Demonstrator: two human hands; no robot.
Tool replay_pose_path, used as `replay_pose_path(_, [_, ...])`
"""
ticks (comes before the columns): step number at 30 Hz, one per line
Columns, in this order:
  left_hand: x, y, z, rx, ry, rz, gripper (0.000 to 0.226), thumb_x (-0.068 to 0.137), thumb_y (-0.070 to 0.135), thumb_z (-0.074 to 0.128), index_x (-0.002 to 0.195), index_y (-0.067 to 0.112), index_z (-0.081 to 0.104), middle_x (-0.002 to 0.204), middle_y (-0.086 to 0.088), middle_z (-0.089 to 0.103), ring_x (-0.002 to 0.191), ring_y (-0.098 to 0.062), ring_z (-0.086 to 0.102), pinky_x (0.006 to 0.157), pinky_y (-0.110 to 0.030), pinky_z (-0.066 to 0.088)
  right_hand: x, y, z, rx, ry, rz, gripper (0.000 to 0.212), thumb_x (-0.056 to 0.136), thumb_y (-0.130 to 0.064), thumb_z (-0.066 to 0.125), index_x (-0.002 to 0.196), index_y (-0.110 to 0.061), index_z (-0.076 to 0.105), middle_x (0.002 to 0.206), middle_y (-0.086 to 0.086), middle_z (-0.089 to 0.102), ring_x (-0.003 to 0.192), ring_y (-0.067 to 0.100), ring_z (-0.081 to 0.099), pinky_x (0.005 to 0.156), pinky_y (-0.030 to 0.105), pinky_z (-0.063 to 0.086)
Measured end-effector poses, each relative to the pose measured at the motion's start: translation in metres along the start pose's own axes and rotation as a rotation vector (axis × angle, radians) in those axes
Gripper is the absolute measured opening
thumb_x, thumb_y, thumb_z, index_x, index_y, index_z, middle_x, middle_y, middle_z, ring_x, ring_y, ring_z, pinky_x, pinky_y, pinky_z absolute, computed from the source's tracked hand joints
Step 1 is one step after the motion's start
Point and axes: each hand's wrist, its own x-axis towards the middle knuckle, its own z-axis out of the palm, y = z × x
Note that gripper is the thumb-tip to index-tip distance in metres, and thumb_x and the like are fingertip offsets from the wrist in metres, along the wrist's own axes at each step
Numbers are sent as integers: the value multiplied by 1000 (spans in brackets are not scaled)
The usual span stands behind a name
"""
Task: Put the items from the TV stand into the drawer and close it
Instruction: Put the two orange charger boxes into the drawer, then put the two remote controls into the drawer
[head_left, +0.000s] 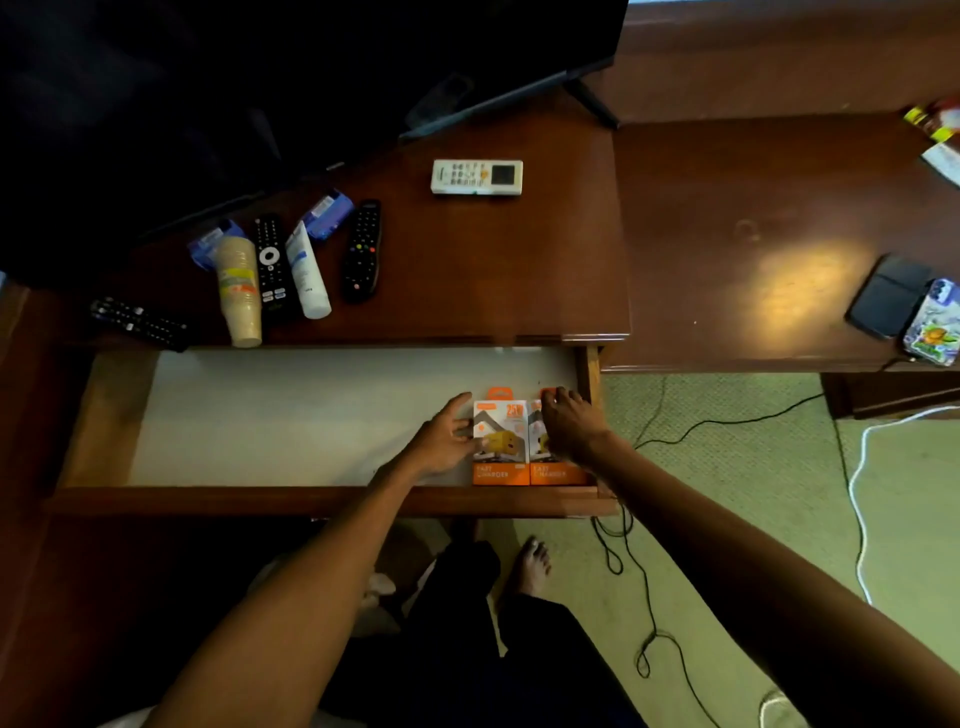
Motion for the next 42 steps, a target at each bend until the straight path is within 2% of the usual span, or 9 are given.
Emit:
replay_pose_path(6, [-7, 32, -9, 255, 56, -58, 63, 90, 20, 67, 145, 16, 37, 139, -13, 54, 124, -29, 55, 97, -33, 47, 2, -11, -57, -11, -17, -87, 43, 87, -31, 68, 121, -6, 58, 118, 15, 65, 103, 33, 65, 83, 40, 55])
replay_pose_path(10, [-14, 74, -68, 330, 348, 137, 5, 88, 17, 63, 90, 17, 68, 91, -8, 73, 88, -27, 70, 77, -36, 57, 20, -29, -111, 171, 116, -119, 31, 86, -36, 66, 110, -16, 65, 107, 7, 71, 94, 28, 68, 82, 41, 57])
replay_pose_path(14, [-4, 122, -137, 275, 670, 241, 6, 86, 20, 65, 80, 19, 65, 70, -2, 67, 74, -25, 68, 65, -31, 51, 57, -48, -169, 274, 266, -84, 26, 85, -35, 61, 107, -21, 62, 107, 11, 70, 95, 35, 67, 81, 43, 56])
replay_pose_path(17, [21, 146, -175, 348, 801, 200, 32, 89, 28, 65, 113, 8, 62, 104, -14, 70, 104, -30, 63, 80, -35, 47, 96, -56, -201, 344, 358, -39, 42, 89, -35, 61, 126, -19, 50, 113, 10, 68, 94, 32, 67, 77, 40, 56])
replay_pose_path(20, [46, 160, -198, 499, 729, 55, 65, 89, 33, 67, 138, -1, 42, 141, -23, 46, 133, -37, 40, 106, -43, 36, 136, -51, -225, 409, 416, 76, 61, 89, -34, 65, 139, -15, 36, 122, 11, 61, 102, 32, 64, 72, 37, 53])
replay_pose_path(26, [86, 170, -205, 704, 633, -78, 66, 85, 30, 71, 136, -1, 44, 141, -24, 43, 129, -40, 45, 101, -47, 43, 207, -30, -249, 467, 430, 339, 84, 76, -45, 77, 137, -7, 33, 138, 18, 43, 127, 37, 43, 99, 50, 43])
replay_pose_path(30, [102, 161, -209, 733, 580, 57, 62, 82, 26, 74, 134, 6, 47, 140, -17, 45, 130, -36, 43, 105, -46, 42, 236, -21, -252, 566, 298, 405, 105, 69, -52, 80, 148, -12, 23, 146, 20, 35, 134, 39, 37, 109, 50, 37])
replay_pose_path(37, [104, 142, -221, 557, 520, 91, 60, 76, 22, 79, 127, 6, 53, 138, -15, 46, 129, -32, 43, 105, -45, 40, 245, -10, -237, 551, 373, 303, 76, 67, -31, 86, 130, -17, 46, 129, 16, 48, 115, 34, 53, 93, 46, 52])
replay_pose_path(42, [94, 144, -228, 269, 591, 236, 56, 69, 21, 85, 118, 9, 62, 121, -9, 53, 111, -22, 52, 89, -25, 40, 231, -4, -219, 788, 525, 246, 53, 75, -13, 82, 119, -8, 53, 113, 6, 64, 94, 21, 63, 67, 26, 50])
